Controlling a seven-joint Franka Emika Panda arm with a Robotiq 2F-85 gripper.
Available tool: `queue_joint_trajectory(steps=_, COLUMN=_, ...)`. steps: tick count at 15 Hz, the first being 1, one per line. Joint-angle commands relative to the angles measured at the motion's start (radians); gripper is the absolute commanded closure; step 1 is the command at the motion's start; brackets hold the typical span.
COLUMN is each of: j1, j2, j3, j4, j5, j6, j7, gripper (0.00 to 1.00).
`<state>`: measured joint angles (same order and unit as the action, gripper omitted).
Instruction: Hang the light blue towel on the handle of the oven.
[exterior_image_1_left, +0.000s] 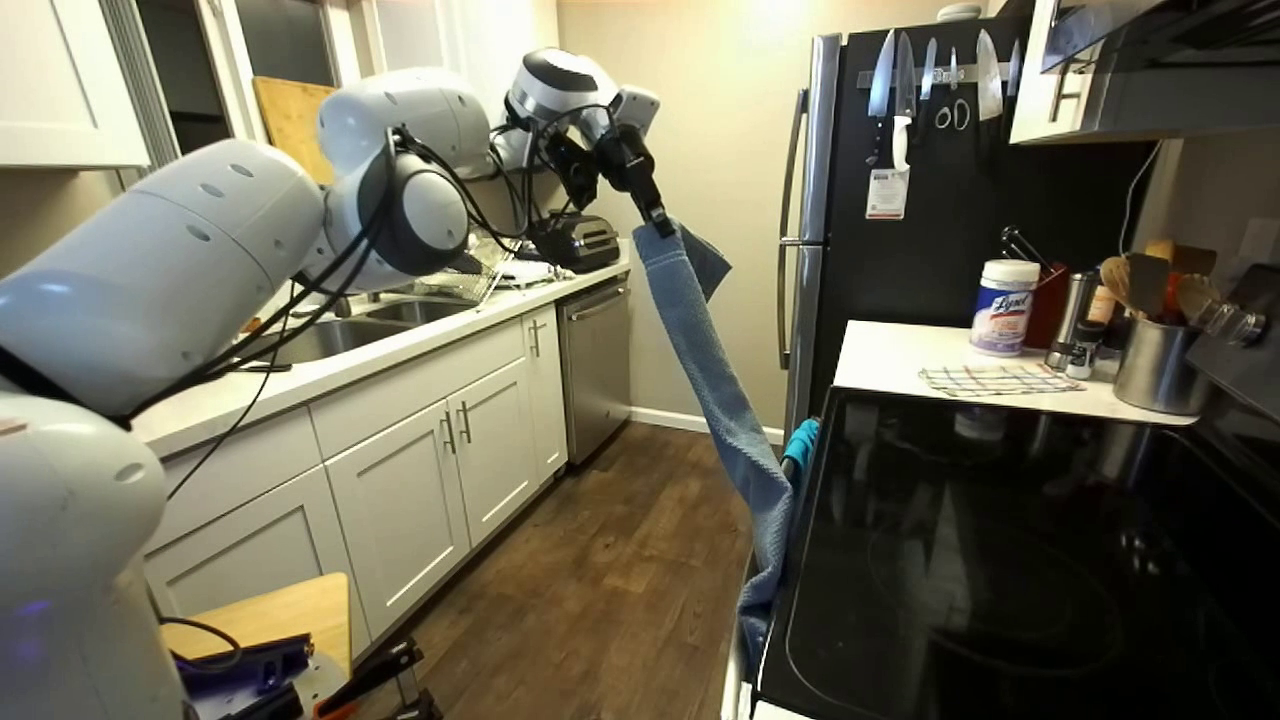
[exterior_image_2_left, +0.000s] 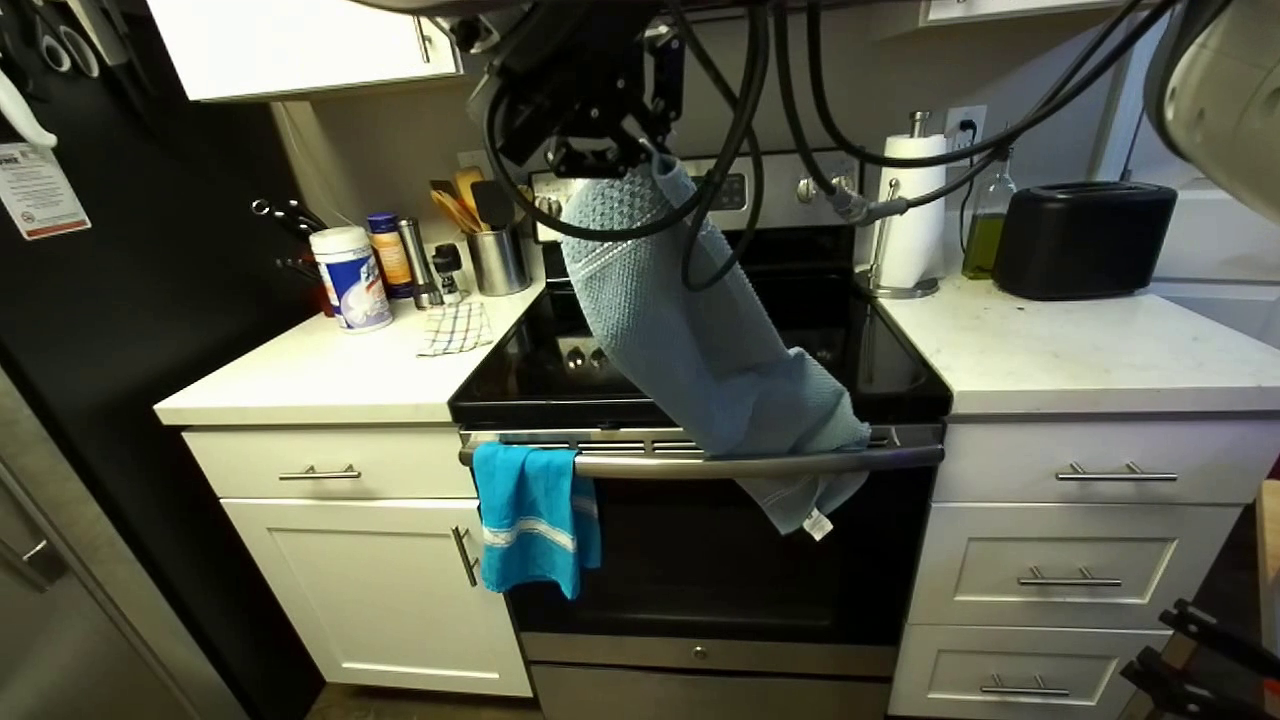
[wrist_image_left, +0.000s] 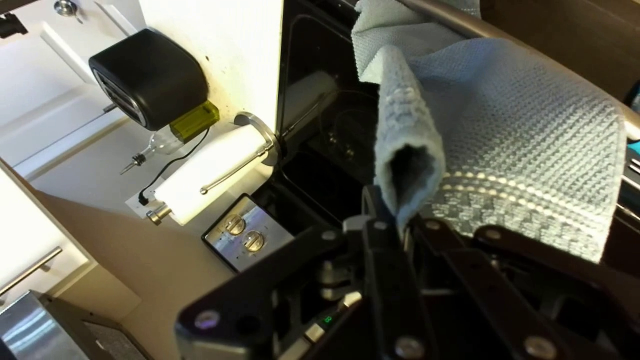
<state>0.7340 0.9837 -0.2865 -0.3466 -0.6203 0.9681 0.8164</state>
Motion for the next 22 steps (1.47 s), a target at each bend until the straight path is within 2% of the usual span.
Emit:
queue_joint_trajectory(steps=1, j1=0.007, j2=-0.043, j3=-0.011, j4=0.000, j5=0.014, j6=-0.021, j7=0.055, gripper=0.99)
queue_joint_trajectory(steps=5, j1=-0.009, j2=-0.093, j3=0.006, j4=0.001, j5=0.047, j6=-0.021, j7=0.202, gripper=0.99)
queue_joint_trajectory(steps=10, j1=-0.024, j2=-0.158, j3=0.019, j4=0.001, j5=0.093, j6=-0.036, j7=0.326, gripper=0.99)
queue_joint_trajectory(steps=17, j1=-0.055, j2=-0.237, j3=0.036, j4=0.001, j5=0.160, j6=-0.044, j7=0.365, gripper=0.99)
queue_joint_trajectory(steps=22, j1=-0.112, j2=-0.269, j3=0.072, j4=0.001, j5=0.225, j6=-0.026, j7=0.391, gripper=0.99)
